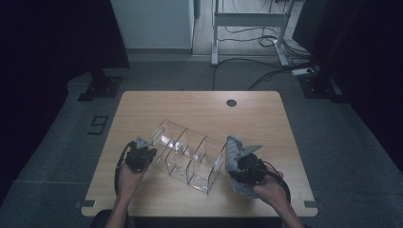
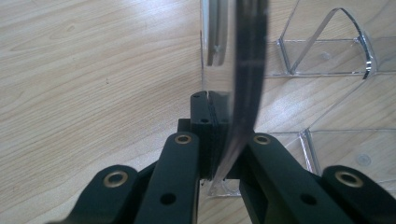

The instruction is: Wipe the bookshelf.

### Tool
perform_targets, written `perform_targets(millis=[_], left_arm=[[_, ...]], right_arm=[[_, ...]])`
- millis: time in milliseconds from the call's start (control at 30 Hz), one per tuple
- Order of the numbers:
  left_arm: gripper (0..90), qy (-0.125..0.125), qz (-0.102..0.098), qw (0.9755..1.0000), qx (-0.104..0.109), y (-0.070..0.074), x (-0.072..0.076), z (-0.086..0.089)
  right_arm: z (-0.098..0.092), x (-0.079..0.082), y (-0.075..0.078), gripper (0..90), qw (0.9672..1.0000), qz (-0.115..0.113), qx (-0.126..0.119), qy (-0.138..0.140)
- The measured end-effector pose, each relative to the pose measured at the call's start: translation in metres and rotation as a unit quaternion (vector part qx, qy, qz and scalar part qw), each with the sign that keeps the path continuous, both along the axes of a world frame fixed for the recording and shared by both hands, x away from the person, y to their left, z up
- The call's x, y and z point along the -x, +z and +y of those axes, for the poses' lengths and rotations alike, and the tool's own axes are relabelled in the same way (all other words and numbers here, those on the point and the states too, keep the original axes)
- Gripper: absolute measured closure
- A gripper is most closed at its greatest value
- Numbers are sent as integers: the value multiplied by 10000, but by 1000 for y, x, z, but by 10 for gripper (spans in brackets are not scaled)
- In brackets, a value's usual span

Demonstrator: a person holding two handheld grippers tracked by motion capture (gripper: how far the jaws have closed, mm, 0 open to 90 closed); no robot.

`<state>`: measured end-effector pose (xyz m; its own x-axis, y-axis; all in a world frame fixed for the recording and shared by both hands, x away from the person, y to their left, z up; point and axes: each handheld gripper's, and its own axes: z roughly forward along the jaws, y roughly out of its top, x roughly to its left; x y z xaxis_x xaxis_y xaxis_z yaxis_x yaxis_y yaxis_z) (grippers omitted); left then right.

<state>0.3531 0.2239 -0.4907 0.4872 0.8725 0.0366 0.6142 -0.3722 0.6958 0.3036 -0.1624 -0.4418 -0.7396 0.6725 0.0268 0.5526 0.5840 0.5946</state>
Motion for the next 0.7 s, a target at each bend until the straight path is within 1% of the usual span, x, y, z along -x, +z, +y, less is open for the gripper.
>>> perform_targets(millis=[133, 200, 233, 300, 400, 533, 700], left_arm=[[868, -3, 1, 10000, 3, 0, 0, 0], [869, -8, -1, 10000, 10, 0, 0, 0], [868, -13, 0, 10000, 12, 0, 0, 0], [868, -9, -7, 10000, 21, 0, 0, 0], [868, -12, -10, 10000, 20, 0, 0, 0], [869, -19, -11, 10000, 19, 0, 0, 0], [868, -22, -8, 10000, 19, 0, 0, 0]], right_arm=[[-8, -9, 10, 678, 9998, -83, -46, -146], [-10, -14, 13, 679, 9998, -80, -66, -169], [-11, -16, 14, 678, 9997, -114, -64, -207], [-13, -19, 16, 678, 9997, -121, -73, -219], [-18, -24, 18, 678, 9994, -125, -54, -306], [-31, -28, 19, 678, 9987, -173, -35, -480], [-52, -34, 20, 677, 9968, -176, -42, -782]])
